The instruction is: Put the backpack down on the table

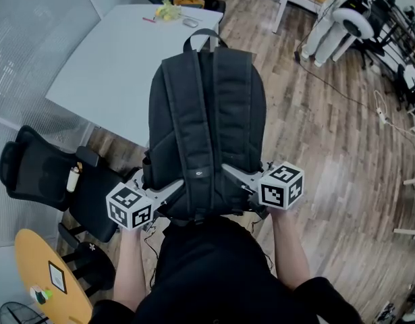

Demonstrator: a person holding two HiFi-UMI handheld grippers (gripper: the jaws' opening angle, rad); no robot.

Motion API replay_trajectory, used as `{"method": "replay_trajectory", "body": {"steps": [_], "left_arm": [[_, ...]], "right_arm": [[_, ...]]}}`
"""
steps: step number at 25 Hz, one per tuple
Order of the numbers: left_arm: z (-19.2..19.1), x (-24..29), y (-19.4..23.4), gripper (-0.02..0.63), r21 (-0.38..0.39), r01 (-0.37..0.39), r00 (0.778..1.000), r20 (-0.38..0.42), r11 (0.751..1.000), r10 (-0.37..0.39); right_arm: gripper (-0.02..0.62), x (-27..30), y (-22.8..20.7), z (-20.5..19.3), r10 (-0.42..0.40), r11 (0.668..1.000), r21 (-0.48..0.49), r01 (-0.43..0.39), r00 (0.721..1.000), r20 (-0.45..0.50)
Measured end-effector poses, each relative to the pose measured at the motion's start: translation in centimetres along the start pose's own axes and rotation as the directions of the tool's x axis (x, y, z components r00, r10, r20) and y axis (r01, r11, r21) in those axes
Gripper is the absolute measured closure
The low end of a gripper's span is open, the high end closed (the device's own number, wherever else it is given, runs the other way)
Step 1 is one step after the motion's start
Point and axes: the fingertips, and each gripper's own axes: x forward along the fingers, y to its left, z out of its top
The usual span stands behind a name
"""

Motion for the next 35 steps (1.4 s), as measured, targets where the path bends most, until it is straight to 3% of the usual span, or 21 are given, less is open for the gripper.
{"method": "replay_trajectory", "body": {"steps": [10, 23, 35], "left_arm": [[1.2, 2.2, 3.8, 0.342, -0.043, 0.034, 0.999, -0.006, 0.999, -0.034], [7.2, 6.3, 14.7, 0.342, -0.064, 0.093, 0.996, -0.004, 0.994, -0.094], [11.1, 6.7, 24.3, 0.342, -0.037, 0.106, 0.994, 0.011, 0.994, -0.105]], "right_arm": [[0.403, 2.7, -2.8, 1.8, -0.031, 0.999, 0.022, 0.032, 0.999, -0.038], [0.403, 10.8, -8.9, 9.6, -0.087, 0.995, 0.033, 0.089, 0.994, -0.064], [0.403, 19.0, -11.5, 15.0, -0.103, 0.994, 0.016, 0.104, 0.993, -0.063]]}}
